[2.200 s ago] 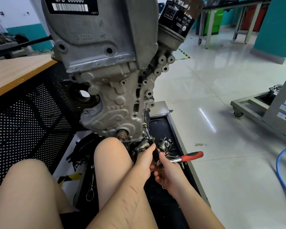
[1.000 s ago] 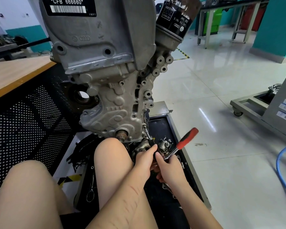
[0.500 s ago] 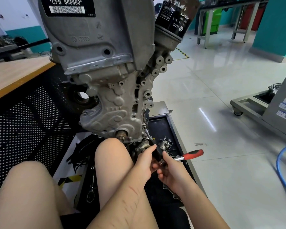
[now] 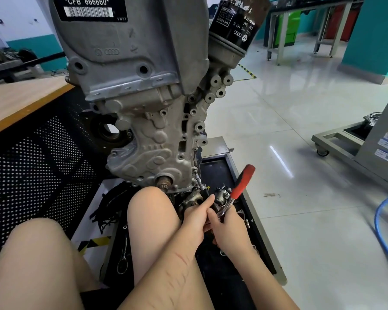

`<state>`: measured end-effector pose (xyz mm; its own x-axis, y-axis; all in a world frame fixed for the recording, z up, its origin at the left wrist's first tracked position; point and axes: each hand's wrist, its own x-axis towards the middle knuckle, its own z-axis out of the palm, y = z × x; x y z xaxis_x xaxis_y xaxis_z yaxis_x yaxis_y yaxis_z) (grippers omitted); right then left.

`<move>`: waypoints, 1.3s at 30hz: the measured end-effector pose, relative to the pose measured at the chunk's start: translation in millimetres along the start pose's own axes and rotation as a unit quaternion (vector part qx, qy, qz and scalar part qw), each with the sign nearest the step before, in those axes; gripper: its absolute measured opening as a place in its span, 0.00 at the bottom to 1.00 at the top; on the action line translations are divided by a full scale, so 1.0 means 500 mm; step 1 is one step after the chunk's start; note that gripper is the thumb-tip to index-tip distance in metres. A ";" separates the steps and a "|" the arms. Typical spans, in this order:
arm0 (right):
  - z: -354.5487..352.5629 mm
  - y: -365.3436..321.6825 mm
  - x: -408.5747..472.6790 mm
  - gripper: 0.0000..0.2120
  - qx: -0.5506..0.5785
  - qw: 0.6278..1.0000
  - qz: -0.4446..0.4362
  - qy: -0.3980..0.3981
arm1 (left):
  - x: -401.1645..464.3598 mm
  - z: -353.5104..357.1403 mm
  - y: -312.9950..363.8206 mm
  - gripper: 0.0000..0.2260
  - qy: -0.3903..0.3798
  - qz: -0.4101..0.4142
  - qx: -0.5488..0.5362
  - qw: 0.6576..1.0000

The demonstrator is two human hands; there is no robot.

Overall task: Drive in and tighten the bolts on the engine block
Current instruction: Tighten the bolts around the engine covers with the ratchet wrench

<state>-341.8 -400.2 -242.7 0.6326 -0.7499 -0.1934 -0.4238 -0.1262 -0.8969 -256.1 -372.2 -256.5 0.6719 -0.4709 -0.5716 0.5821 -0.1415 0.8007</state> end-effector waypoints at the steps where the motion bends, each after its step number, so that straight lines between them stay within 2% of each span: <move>1: 0.001 0.002 0.000 0.15 -0.007 1.000 -0.002 0.000 | 0.003 0.000 -0.002 0.12 0.001 0.005 0.001 1.000; 5: -0.006 0.001 0.003 0.15 0.073 0.997 0.034 -0.021 | 0.003 0.005 -0.005 0.13 0.013 0.027 0.021 0.999; 8: -0.012 0.000 0.003 0.12 0.177 0.980 0.083 -0.042 | -0.002 0.004 -0.002 0.12 0.011 0.020 0.018 1.000; 15: -0.016 -0.005 0.005 0.11 0.356 0.907 0.211 -0.083 | -0.010 0.006 0.004 0.10 0.034 -0.018 0.010 0.999; 21: -0.019 -0.013 -0.004 0.19 0.472 0.832 0.265 -0.122 | -0.002 0.004 0.003 0.12 0.030 -0.045 0.026 0.998; 24: -0.018 -0.016 -0.006 0.19 0.457 0.843 0.260 -0.115 | 0.002 0.003 0.001 0.15 0.039 -0.035 0.025 0.998; 28: -0.012 -0.014 -0.007 0.15 0.395 0.886 0.226 -0.086 | 0.001 0.003 -0.001 0.13 0.035 -0.030 0.019 0.999; 32: -0.004 -0.008 -0.005 0.11 0.219 0.967 0.129 -0.034 | -0.002 0.004 0.002 0.12 0.014 -0.030 0.000 0.999; 34: 0.000 -0.007 -0.006 0.12 0.108 0.992 0.057 -0.010 | 0.002 0.002 0.001 0.10 0.017 -0.022 0.000 1.000; 37: 0.008 0.001 -0.008 0.13 -0.016 1.000 -0.014 0.010 | -0.002 -0.001 0.001 0.14 0.009 -0.006 0.007 1.000; 39: 0.007 0.000 -0.006 0.13 -0.001 1.000 -0.008 0.002 | -0.001 -0.001 -0.001 0.15 0.015 0.006 0.013 1.000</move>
<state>-341.4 -395.8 -243.8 0.6370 -0.7501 -0.1777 -0.4147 -0.1391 -0.8993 -256.6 -371.7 -256.8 0.6923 -0.4465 -0.5669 0.5618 -0.1596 0.8117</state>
